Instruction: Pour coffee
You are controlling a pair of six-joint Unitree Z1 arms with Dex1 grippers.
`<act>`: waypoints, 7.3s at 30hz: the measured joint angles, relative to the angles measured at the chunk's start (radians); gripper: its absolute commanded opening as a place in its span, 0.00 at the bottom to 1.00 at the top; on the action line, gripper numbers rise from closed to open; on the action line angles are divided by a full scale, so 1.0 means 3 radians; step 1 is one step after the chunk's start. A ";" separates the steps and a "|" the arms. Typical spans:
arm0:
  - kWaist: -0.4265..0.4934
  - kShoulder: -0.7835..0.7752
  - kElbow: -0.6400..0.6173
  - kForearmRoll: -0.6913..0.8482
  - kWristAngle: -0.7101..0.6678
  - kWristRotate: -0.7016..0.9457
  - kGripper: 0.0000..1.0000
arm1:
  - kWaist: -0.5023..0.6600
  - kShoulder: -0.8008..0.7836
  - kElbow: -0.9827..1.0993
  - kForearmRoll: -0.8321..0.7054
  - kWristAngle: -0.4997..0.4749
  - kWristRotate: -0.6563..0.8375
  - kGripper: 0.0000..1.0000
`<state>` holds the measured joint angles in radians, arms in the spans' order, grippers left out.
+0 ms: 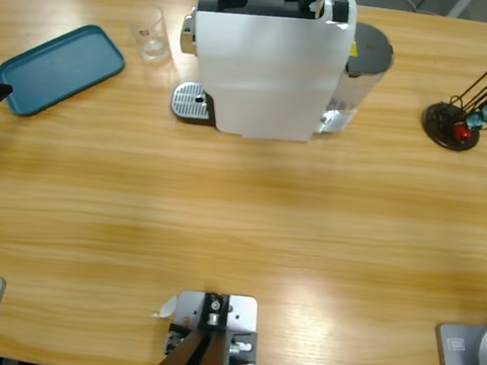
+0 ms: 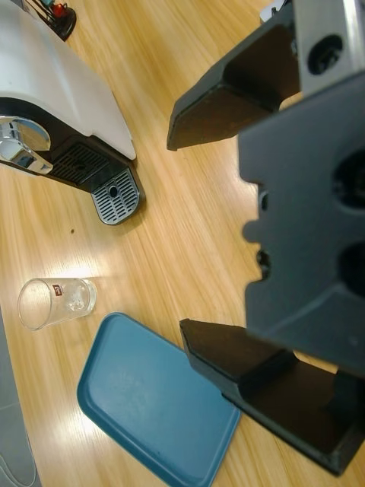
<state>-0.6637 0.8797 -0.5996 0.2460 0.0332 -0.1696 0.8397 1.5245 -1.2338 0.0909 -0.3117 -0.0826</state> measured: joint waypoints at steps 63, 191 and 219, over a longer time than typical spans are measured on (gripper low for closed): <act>0.0000 0.0000 0.0003 0.0000 0.0000 0.0000 0.96 | 0.0317 0.0961 0.0310 -0.1425 0.0097 0.0327 0.00; 0.0873 0.3768 -0.1437 -0.1871 -0.0574 0.0411 0.48 | 0.0319 -0.1909 0.2078 0.0545 0.0427 -0.0051 1.00; 0.0665 0.3024 -0.1436 -0.1219 -0.0401 0.0824 0.49 | 0.0319 -0.1909 0.2078 0.0544 0.0390 -0.0052 1.00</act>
<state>-0.4642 1.7869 -1.0303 -0.1197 -0.0872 0.0777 0.9353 0.9518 -0.6104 0.2540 -0.1948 -0.0980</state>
